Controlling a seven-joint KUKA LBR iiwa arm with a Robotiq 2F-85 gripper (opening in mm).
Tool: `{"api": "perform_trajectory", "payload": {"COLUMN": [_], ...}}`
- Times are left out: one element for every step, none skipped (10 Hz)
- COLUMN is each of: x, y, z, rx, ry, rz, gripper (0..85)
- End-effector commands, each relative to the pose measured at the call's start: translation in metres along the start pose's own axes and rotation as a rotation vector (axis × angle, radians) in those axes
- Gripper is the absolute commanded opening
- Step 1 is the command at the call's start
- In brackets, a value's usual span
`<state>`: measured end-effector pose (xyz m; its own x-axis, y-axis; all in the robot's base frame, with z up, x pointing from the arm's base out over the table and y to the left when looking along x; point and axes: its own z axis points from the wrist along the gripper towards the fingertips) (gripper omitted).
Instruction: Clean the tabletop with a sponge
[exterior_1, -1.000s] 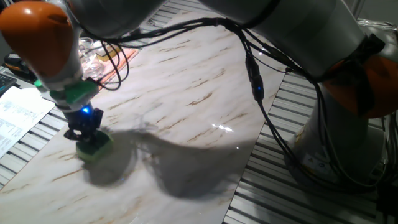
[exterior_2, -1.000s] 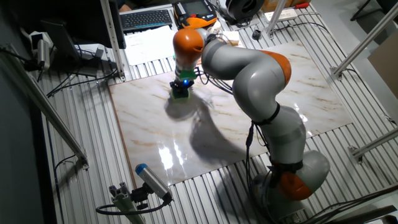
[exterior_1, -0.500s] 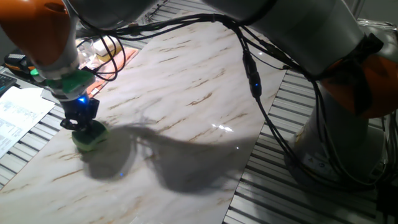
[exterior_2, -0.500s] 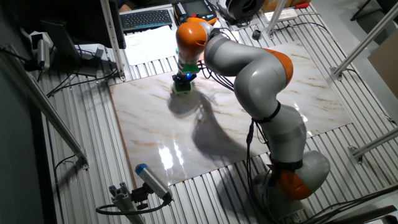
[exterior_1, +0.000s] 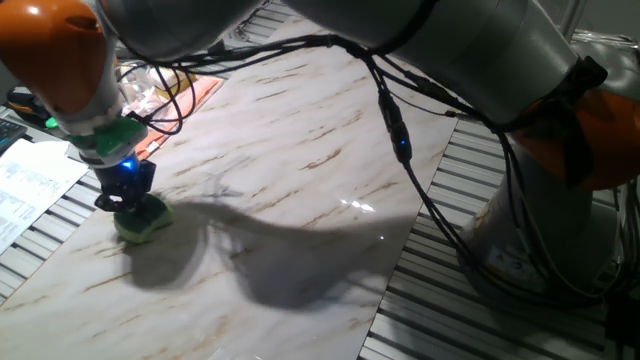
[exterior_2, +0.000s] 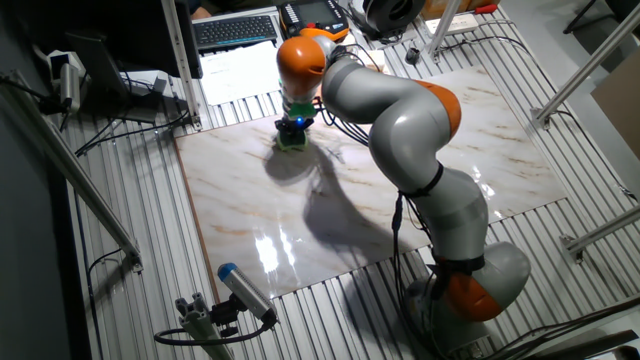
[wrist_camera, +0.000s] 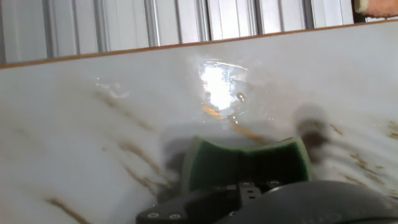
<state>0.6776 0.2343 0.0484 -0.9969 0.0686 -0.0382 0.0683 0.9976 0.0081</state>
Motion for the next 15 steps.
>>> {"api": "perform_trajectory", "payload": {"x": [0.0,0.001,0.003,0.004,0.005,0.006,0.009,0.012,0.015,0.018,0.022,0.025,0.028,0.031,0.035], "y": [0.0,0.003,0.006,0.008,0.009,0.008,0.008,0.011,0.017,0.023,0.029,0.032,0.035,0.041,0.047], "z": [0.002,0.004,0.007,0.009,0.008,0.005,0.0,-0.002,0.0,0.005,0.007,0.007,0.003,-0.001,-0.001], "rx": [-0.001,-0.003,0.002,-0.001,-0.007,-0.021,-0.029,-0.041,-0.036,-0.031,-0.037,-0.037,-0.035,-0.03,-0.024], "ry": [0.0,-0.001,-0.003,0.0,0.007,0.015,0.022,0.026,0.02,0.015,0.018,0.018,0.022,0.025,0.024], "rz": [-0.002,0.0,0.003,0.003,0.004,0.003,0.006,0.016,0.028,0.037,0.045,0.049,0.054,0.063,0.072], "gripper": [0.0,0.0,0.0,0.0,0.0,0.0,0.0,0.0,0.0,0.0,0.0,0.0,0.0,0.0,0.0]}}
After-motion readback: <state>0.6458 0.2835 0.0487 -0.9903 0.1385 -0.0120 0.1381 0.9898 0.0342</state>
